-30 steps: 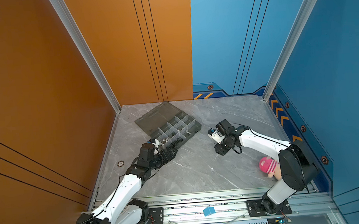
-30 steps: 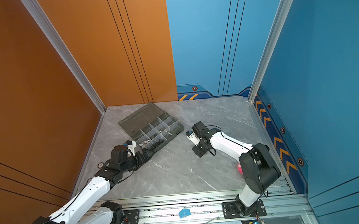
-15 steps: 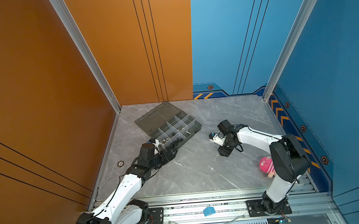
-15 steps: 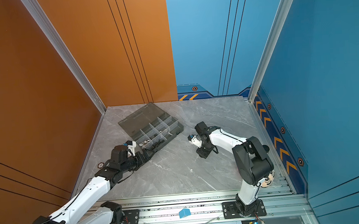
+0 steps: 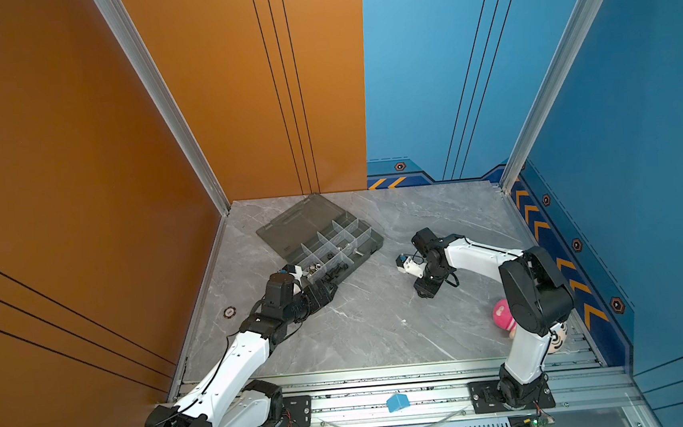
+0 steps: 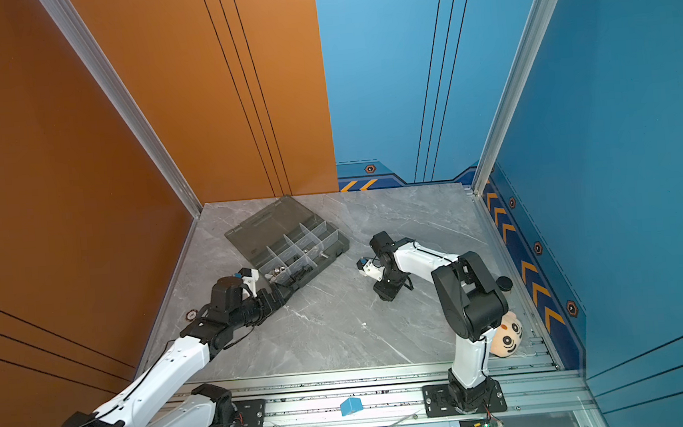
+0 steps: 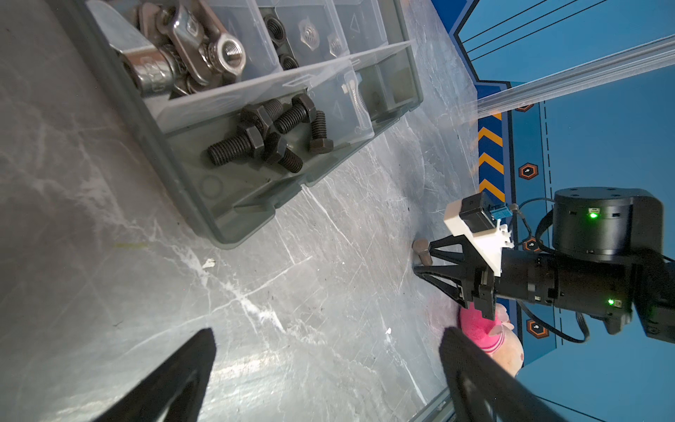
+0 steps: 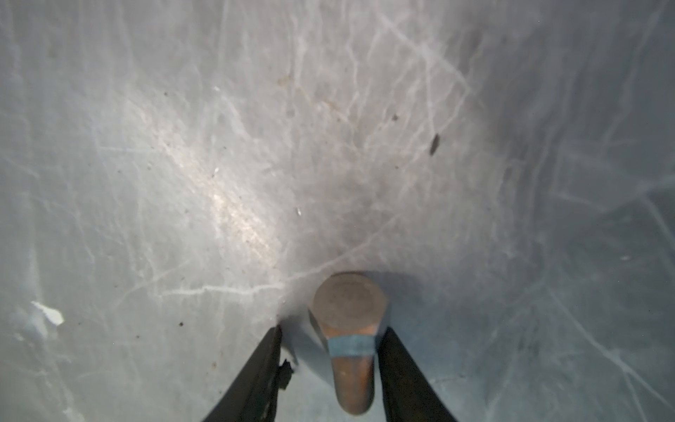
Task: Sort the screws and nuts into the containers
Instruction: 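Close the right gripper on the silver bolt head and lift it, then carry the silver bolt with the right gripper over the bolt compartment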
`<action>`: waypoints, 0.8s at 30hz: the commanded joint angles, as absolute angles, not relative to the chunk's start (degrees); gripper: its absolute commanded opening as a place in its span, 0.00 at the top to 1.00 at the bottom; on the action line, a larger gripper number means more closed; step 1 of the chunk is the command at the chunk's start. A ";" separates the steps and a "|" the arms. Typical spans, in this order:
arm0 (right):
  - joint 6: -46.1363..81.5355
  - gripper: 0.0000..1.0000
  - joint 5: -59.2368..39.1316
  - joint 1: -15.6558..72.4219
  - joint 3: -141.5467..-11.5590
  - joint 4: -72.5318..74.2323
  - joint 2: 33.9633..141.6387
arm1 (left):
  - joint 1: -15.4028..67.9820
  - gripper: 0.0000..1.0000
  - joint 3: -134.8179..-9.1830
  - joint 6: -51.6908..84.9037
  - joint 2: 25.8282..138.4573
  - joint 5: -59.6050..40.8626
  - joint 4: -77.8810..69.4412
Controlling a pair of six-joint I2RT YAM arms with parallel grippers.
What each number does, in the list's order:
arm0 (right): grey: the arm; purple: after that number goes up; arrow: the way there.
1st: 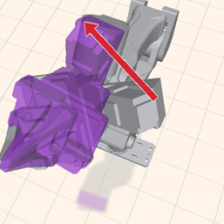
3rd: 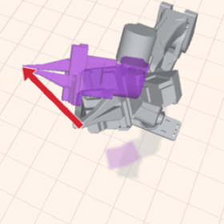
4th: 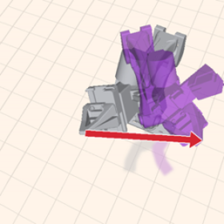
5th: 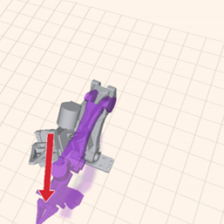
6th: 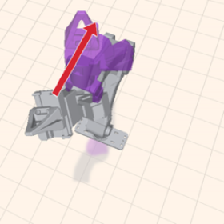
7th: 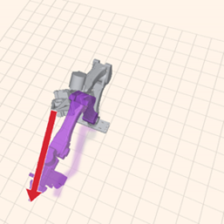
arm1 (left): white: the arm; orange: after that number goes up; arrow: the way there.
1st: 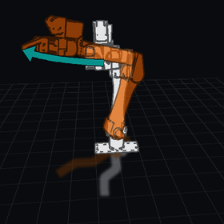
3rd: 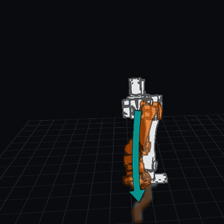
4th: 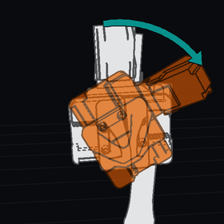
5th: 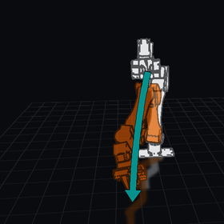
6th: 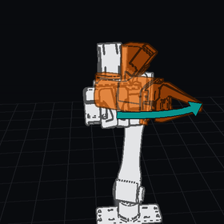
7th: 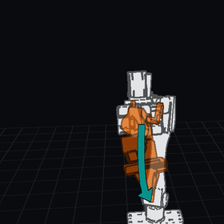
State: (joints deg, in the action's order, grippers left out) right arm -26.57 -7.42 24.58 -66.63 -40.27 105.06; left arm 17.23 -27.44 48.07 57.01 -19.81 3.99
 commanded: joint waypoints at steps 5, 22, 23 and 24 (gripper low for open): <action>-23.39 0.63 -6.73 25.27 -67.78 -42.85 108.82 | 16.96 0.02 -27.25 47.92 57.04 -20.64 3.60; -11.96 1.00 -15.41 23.30 -66.43 -38.84 105.48 | 16.95 0.02 -26.81 48.08 55.82 -20.30 3.96; -11.24 1.00 -17.07 23.14 -66.44 -38.02 105.01 | 16.95 0.02 -26.81 48.05 55.81 -20.30 3.98; -10.63 1.00 -18.97 23.04 -66.43 -37.06 104.59 | 16.88 0.02 -26.81 48.07 55.78 -20.34 3.97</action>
